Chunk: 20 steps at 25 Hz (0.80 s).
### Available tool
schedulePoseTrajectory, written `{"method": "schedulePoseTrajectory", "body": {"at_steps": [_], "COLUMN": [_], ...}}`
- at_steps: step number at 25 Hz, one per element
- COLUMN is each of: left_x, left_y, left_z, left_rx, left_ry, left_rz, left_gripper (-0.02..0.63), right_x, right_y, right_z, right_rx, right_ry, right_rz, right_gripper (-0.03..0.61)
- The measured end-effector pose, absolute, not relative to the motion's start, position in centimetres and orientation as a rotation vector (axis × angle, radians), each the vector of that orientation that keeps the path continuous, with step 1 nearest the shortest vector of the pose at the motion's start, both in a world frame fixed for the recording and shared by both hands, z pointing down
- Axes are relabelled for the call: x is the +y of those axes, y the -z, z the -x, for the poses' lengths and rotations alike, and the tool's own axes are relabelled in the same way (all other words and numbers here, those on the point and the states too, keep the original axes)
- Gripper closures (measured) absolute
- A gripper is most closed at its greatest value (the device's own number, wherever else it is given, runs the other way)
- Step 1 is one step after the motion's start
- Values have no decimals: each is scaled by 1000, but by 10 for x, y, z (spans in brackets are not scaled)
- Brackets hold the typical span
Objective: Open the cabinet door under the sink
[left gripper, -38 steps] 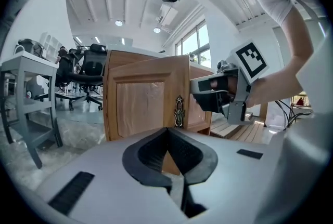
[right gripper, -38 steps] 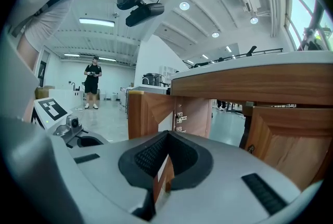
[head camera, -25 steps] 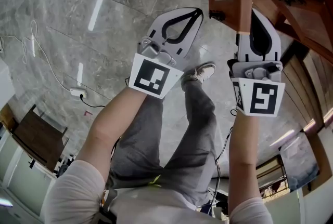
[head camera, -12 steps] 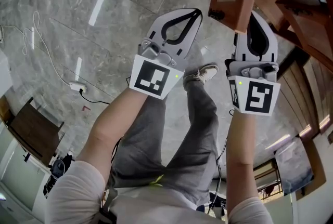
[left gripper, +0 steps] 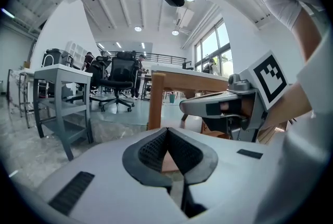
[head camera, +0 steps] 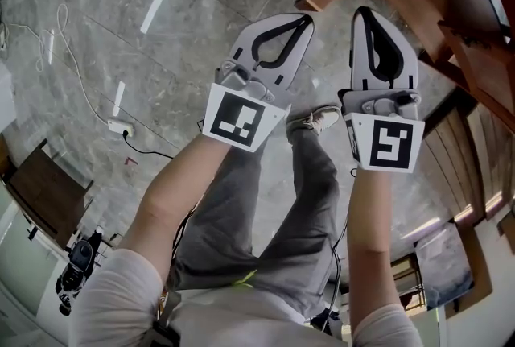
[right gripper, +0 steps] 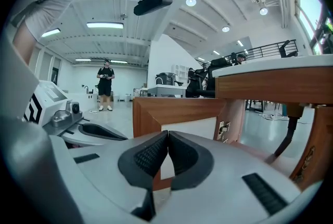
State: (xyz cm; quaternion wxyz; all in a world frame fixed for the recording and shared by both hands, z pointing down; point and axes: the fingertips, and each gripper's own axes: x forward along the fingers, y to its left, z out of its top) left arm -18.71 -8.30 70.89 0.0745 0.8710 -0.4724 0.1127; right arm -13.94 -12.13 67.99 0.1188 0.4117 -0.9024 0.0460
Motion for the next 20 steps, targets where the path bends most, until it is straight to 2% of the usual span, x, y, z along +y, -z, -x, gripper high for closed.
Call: {"method": "schedulePoseTrajectory", "body": {"at_steps": [13, 20], "left_x": [-83, -85], "left_y": [-711, -701], "left_z": [227, 226], "left_rx": [-1486, -1485], "left_ry": [-327, -331], "left_rz": [-2557, -2562], "left_gripper": [595, 595], "right_x": [-125, -127], "right_y": [-676, -668], "right_z": [177, 167], "right_rx": [-2653, -2634], "right_ry": [-105, -132], "right_rz": [-1140, -1179], "right_gripper": [548, 548]}}
